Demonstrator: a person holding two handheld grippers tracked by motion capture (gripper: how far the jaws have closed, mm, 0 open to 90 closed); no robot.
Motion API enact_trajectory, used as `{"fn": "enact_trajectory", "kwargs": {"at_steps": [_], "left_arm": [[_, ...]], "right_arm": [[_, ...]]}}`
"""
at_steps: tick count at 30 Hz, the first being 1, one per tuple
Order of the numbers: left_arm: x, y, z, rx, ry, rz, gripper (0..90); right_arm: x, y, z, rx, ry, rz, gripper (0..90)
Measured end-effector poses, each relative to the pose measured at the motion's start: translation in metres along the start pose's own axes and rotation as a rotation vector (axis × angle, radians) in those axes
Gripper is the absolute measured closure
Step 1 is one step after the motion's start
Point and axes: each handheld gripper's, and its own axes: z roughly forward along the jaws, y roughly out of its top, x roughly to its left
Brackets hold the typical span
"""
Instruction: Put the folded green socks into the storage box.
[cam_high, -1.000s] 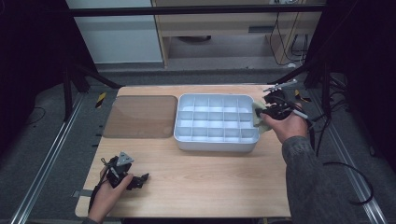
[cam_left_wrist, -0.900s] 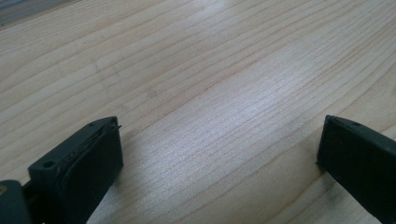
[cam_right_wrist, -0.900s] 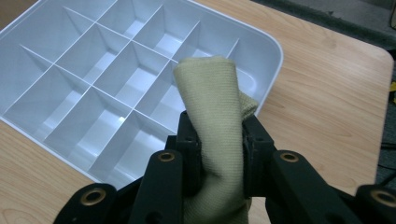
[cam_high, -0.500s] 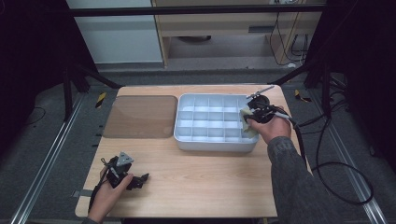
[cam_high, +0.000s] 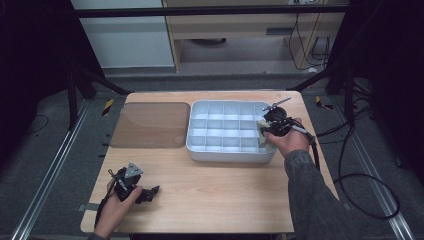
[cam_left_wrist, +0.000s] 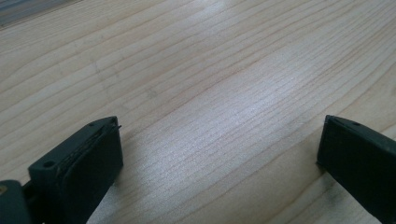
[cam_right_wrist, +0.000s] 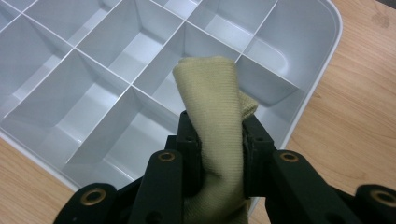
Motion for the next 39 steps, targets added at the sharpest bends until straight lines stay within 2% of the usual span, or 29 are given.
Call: {"fn": "enact_trajectory", "kwargs": {"at_steps": [17,26,39], "left_arm": [[-0.001,0.000,0.000,-0.002,-0.002,-0.002,0.0],[-0.001,0.000,0.000,-0.003,-0.003,-0.001,0.0],[-0.002,0.000,0.000,-0.005,-0.005,0.001,0.0]], "right_arm": [[-0.005,-0.009,0.017,0.029,-0.001,0.006,73.5],[-0.001,-0.011,0.025,0.054,-0.004,-0.030,73.5],[0.000,-0.019,0.031,0.061,0.002,-0.029,73.4]]}}
